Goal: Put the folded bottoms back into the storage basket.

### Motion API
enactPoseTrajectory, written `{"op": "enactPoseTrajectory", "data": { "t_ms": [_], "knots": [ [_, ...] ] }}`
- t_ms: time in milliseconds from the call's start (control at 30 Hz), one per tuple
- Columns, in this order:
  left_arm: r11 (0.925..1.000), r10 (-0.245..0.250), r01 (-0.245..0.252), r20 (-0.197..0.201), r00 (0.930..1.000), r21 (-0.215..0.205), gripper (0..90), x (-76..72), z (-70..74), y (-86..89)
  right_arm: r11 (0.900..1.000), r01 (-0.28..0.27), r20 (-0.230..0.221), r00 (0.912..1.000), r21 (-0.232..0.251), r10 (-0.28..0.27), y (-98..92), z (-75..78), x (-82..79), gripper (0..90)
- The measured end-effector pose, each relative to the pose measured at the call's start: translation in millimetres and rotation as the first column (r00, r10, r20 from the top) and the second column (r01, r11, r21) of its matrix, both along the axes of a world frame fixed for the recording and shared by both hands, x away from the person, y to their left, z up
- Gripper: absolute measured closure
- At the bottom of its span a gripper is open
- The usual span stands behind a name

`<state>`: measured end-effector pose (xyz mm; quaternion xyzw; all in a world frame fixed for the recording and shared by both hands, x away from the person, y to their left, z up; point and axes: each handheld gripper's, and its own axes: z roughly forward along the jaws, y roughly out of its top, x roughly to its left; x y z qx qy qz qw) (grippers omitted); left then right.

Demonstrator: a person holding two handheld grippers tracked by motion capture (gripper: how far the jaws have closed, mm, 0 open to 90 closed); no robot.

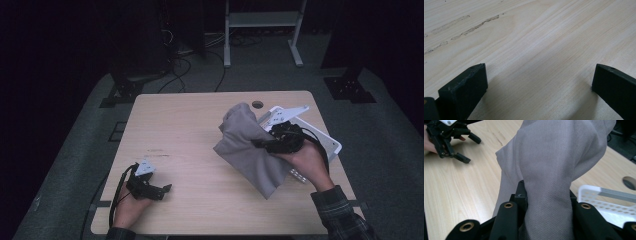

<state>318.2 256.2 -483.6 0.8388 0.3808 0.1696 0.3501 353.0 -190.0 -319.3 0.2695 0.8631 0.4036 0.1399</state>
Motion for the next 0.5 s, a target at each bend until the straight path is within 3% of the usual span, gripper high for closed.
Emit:
{"op": "enactPoseTrajectory", "data": {
  "t_ms": [500],
  "knots": [
    [1.0000, -0.002, 0.002, -0.002, 1.0000, -0.002, 0.0, -0.4, 0.0, -0.3, 0.997, 0.071, 0.002, 0.9975, 0.005, -0.071, -41.1, 12.0, 17.8, 66.8]
  ]
}}
